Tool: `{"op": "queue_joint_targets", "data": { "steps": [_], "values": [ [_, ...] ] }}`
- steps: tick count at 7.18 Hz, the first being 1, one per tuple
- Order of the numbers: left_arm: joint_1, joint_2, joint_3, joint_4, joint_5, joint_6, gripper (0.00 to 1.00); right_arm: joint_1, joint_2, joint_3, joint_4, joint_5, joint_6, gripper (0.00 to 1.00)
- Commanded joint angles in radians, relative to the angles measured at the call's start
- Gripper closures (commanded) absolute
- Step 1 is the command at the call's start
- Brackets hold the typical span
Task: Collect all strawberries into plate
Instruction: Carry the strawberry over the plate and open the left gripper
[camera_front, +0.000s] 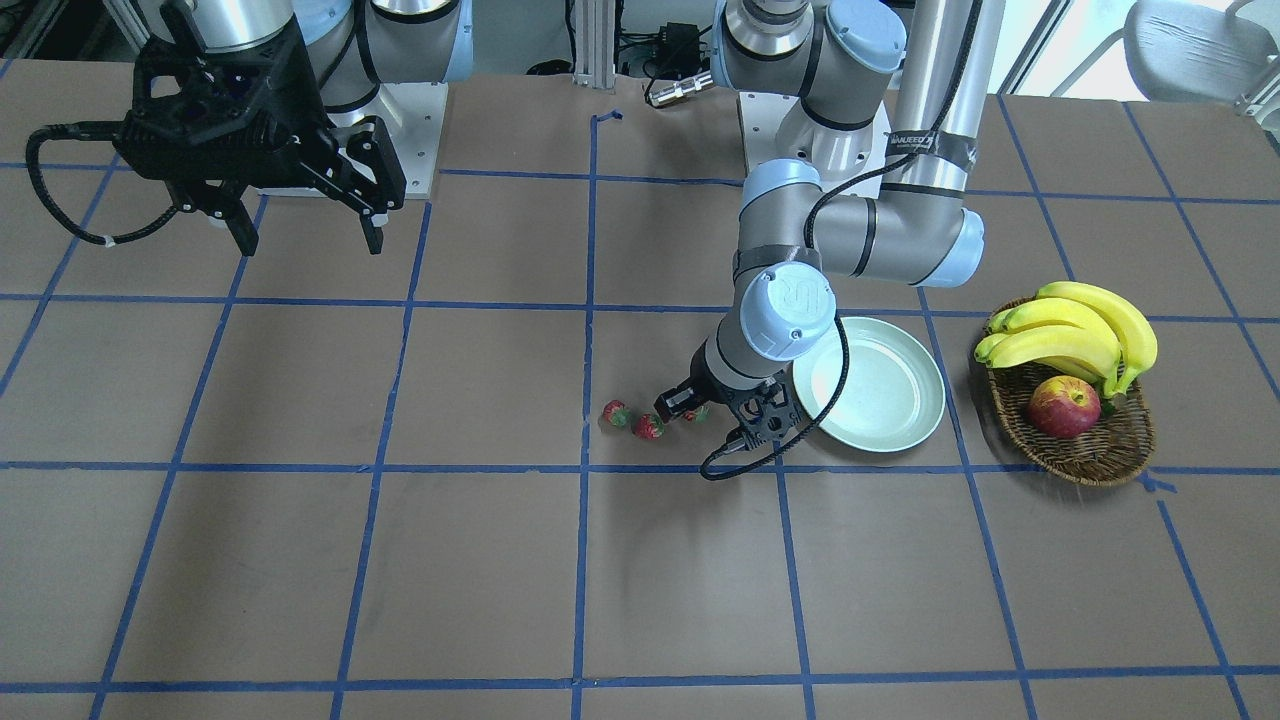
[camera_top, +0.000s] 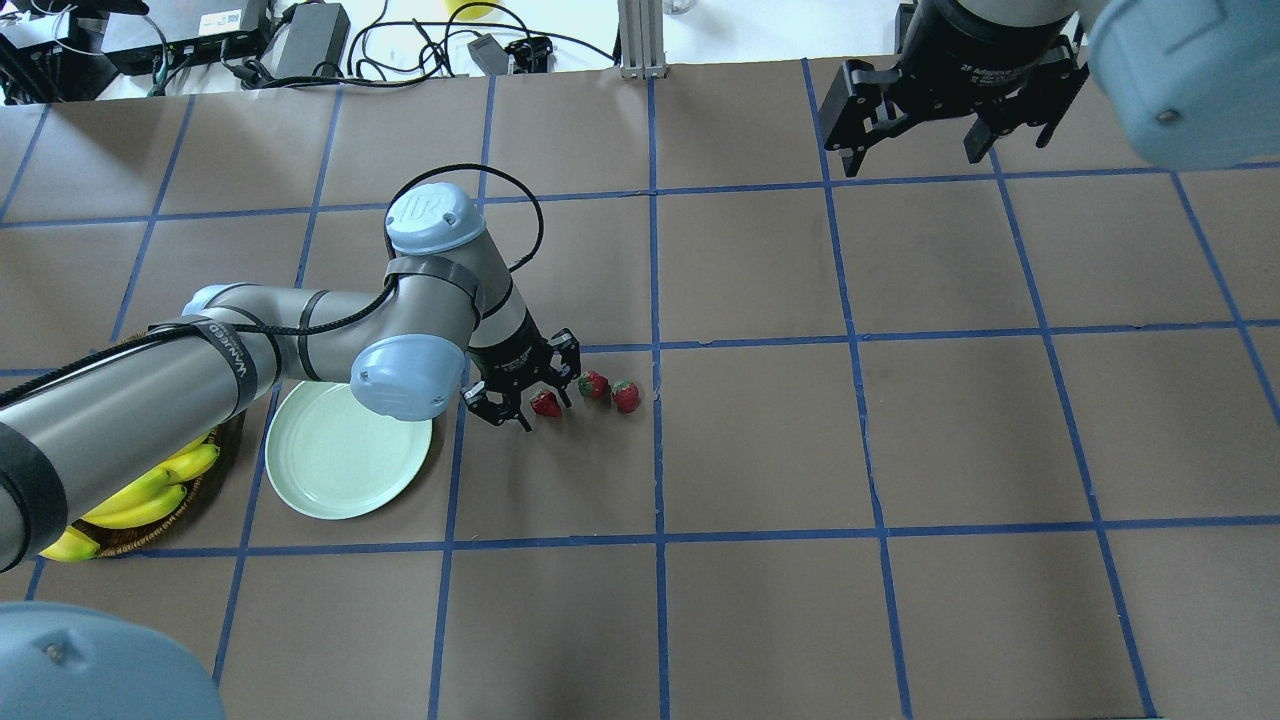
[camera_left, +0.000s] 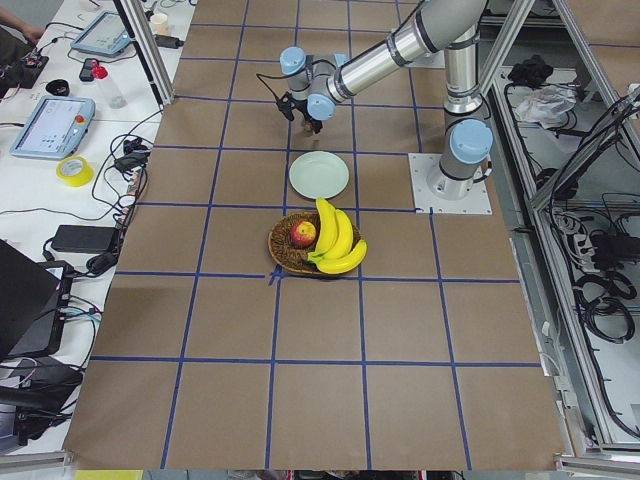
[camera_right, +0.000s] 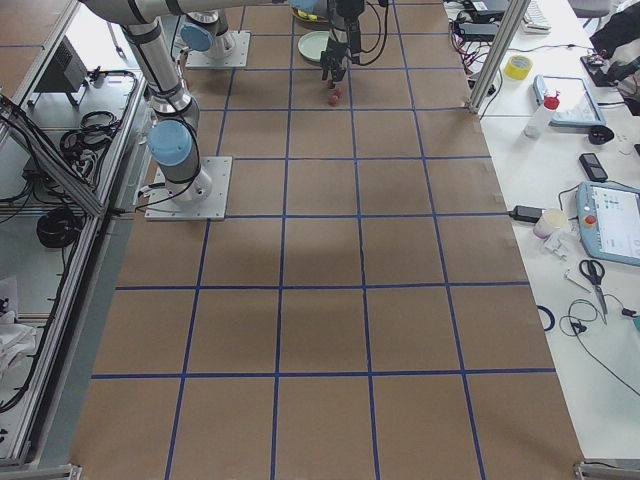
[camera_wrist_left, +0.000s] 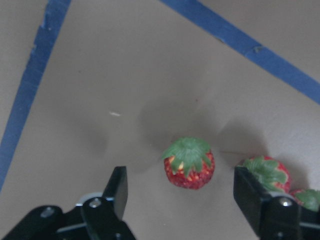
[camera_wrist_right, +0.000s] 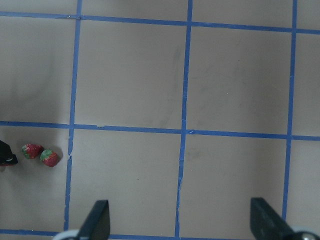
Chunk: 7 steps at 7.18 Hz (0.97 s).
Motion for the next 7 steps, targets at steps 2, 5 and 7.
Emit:
{"op": "queue_joint_targets", "data": {
  "steps": [2,5,7],
  "values": [
    [0.002,0.018,0.006,-0.003,0.013,0.007,1.00,0.000,0.000,0.000,0.000,-0.001,0.000,0.00],
    [0.015,0.064,0.024,-0.036,0.147,0.134,1.00,0.000,0.000,0.000,0.000,-0.001,0.000,0.00],
    [0.087,0.093,0.032,-0.113,0.190,0.271,1.00,0.000,0.000,0.000,0.000,0.001,0.000,0.00]
  ]
}}
